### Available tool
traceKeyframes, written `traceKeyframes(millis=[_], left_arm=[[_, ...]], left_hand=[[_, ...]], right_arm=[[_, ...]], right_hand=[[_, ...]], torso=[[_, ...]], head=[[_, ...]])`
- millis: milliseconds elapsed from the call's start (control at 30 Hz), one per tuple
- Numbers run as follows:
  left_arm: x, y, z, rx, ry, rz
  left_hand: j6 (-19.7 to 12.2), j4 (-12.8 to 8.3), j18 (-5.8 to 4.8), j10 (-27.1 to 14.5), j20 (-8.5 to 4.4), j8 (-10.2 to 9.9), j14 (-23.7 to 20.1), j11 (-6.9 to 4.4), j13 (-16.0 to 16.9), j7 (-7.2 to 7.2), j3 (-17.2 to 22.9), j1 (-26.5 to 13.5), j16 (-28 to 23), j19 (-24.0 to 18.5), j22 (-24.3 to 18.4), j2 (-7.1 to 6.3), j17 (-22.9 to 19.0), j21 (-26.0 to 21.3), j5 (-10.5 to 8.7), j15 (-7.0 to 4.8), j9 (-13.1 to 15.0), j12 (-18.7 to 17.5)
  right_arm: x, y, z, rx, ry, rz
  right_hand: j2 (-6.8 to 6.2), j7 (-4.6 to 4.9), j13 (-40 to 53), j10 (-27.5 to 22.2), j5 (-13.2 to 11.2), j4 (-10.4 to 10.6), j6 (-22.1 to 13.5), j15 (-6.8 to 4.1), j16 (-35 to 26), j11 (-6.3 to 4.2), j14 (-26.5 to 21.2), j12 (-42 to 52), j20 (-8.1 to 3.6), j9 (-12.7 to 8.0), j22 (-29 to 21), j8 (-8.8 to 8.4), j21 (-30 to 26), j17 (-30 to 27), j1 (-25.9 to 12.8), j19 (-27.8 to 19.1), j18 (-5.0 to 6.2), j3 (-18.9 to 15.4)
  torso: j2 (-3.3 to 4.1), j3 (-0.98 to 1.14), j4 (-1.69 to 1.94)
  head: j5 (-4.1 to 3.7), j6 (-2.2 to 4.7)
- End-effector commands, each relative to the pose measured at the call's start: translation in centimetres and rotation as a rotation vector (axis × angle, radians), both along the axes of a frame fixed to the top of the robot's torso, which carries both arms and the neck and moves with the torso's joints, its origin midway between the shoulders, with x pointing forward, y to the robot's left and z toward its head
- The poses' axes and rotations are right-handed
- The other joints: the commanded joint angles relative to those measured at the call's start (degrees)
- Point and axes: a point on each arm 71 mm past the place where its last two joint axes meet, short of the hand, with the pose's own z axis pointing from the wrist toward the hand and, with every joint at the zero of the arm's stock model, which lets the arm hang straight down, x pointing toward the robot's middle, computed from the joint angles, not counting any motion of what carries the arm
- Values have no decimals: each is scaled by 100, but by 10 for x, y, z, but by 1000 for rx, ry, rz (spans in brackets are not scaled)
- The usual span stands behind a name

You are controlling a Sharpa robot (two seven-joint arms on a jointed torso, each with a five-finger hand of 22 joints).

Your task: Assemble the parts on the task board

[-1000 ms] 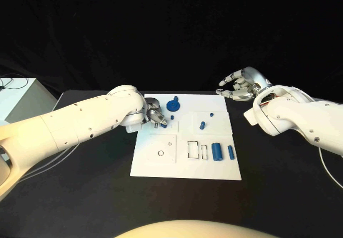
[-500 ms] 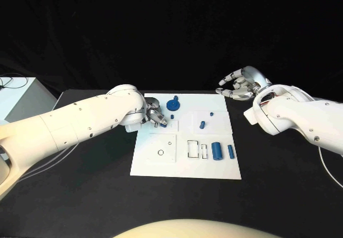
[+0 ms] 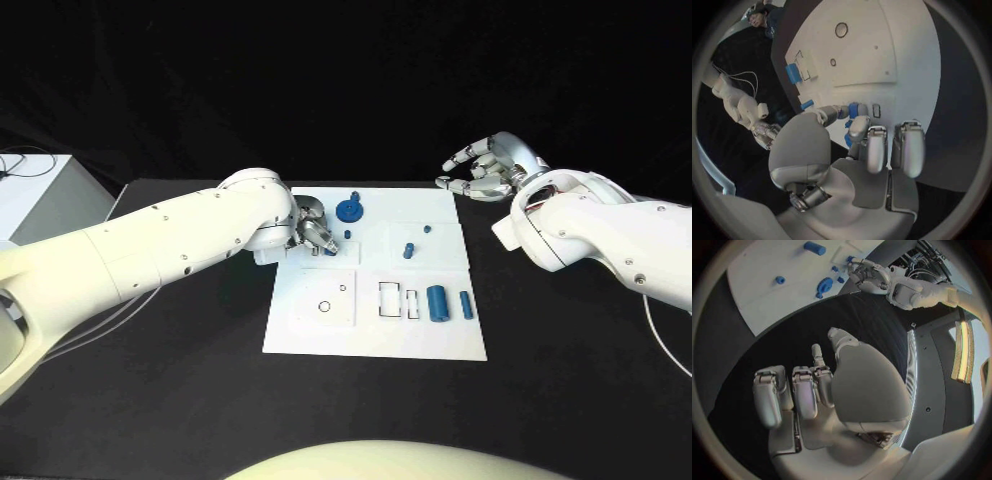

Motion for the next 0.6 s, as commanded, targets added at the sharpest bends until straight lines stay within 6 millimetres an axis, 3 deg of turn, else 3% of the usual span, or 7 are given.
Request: traceKeyframes(millis=[33, 600], left_arm=[[-3, -6, -4, 7, 30, -32], [0, -8, -4, 0, 19, -19]], left_hand=[[331, -788, -37, 51, -27, 31, 595, -8, 15, -298, 746, -52, 19, 34, 547, 16, 1509, 24, -7, -35, 1028, 24], [438, -651, -44, 141, -72, 59, 595, -64, 60, -366, 532, -110, 19, 57, 575, 181, 1509, 29, -74, -81, 1083, 57]], right_arm=[[0, 1, 0, -9, -4, 11], [0, 1, 0, -9, -4, 10]], right_hand=[[-10, -3, 953, 18, 39, 4, -50, -30, 37, -5, 607, -30, -17, 8, 1508, 36, 13, 1509, -68, 610, -82, 34], [-17, -5, 948, 16, 44, 0, -59, -32, 37, -8, 607, -32, -19, 18, 1508, 50, 13, 1509, -91, 610, -82, 55]], torso=[[-1, 4, -1], [0, 6, -2]], head=[[1, -2], [3, 6]])
